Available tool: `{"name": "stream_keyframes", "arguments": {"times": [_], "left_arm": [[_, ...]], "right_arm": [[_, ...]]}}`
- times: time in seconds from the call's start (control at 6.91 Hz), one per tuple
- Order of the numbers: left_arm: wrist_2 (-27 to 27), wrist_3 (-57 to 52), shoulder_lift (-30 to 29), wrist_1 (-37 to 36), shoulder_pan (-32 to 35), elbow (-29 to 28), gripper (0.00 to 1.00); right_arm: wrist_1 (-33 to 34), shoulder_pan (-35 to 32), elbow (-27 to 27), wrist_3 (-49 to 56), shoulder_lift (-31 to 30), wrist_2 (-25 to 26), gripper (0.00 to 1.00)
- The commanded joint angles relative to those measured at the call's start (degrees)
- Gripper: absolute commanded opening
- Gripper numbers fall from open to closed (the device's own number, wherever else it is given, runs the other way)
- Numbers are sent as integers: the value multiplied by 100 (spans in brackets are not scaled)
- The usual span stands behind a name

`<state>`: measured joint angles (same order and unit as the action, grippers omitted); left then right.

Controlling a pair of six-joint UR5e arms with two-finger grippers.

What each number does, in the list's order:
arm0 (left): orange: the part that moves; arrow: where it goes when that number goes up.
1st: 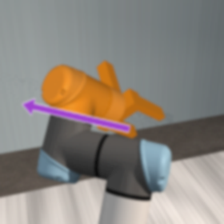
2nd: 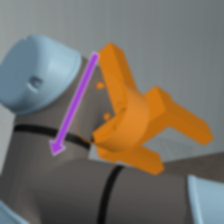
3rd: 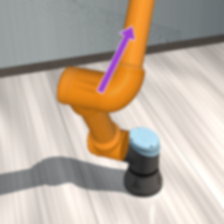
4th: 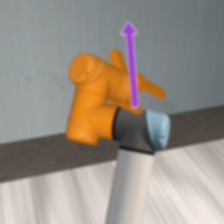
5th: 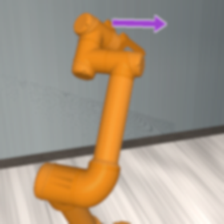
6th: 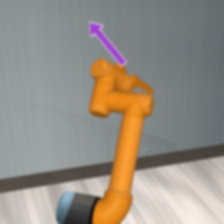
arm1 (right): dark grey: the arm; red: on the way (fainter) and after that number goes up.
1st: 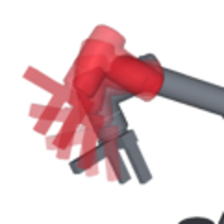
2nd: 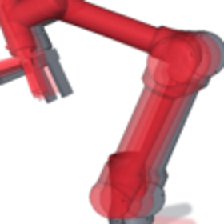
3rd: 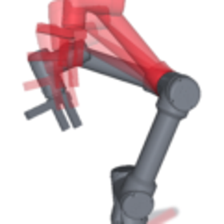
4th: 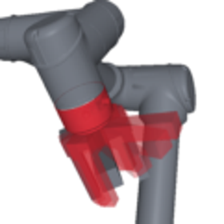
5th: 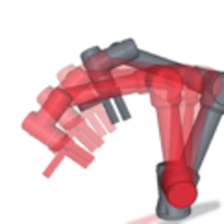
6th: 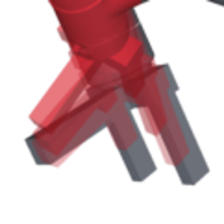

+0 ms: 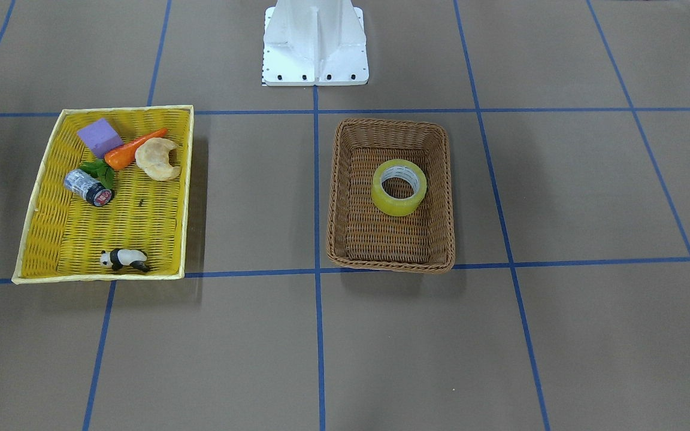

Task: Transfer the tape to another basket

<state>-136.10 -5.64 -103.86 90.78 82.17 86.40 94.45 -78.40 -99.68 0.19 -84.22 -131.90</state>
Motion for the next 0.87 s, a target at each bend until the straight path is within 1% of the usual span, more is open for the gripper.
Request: {"name": "stream_keyframes", "arguments": {"times": [0.0, 0.14, 0.29, 0.43, 0.58, 0.72], "left_arm": [[-768, -227, 250, 63, 387, -388, 98], [-691, -106, 261, 115, 378, -405, 98], [-638, 400, 339, 403, 413, -309, 98], [-272, 588, 558, 788, 431, -239, 98], [506, 938, 882, 1323, 414, 32, 98], [732, 942, 990, 1494, 396, 8, 98]], "right_arm": [[135, -166, 10, 227, -147, -212, 100], [126, -272, -25, 227, -235, -266, 100], [126, -273, -17, 227, -201, -266, 100], [126, -273, -25, 227, -200, -249, 100], [126, -273, -51, 227, -209, -257, 100], [126, -281, -130, 227, -227, -258, 100]]}}
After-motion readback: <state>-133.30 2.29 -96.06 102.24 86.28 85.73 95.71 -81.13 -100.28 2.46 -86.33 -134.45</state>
